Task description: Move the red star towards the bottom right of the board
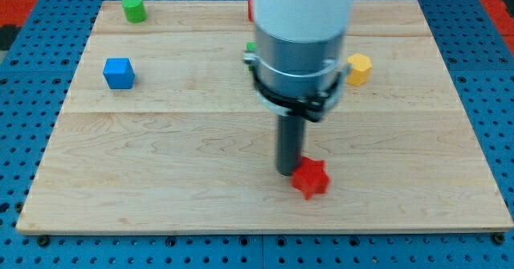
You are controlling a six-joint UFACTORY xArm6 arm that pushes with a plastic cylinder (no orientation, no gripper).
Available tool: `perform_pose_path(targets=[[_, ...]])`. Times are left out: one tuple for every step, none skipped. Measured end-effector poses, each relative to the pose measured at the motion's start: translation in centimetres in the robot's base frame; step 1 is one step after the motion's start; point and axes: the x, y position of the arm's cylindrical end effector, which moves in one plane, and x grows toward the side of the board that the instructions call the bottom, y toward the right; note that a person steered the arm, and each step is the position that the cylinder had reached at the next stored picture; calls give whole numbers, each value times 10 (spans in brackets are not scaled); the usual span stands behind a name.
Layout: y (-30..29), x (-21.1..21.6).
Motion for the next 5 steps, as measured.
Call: perform_pose_path(targets=[[-12, 16], [-8, 50], [65, 29], [88, 42], [7, 30]])
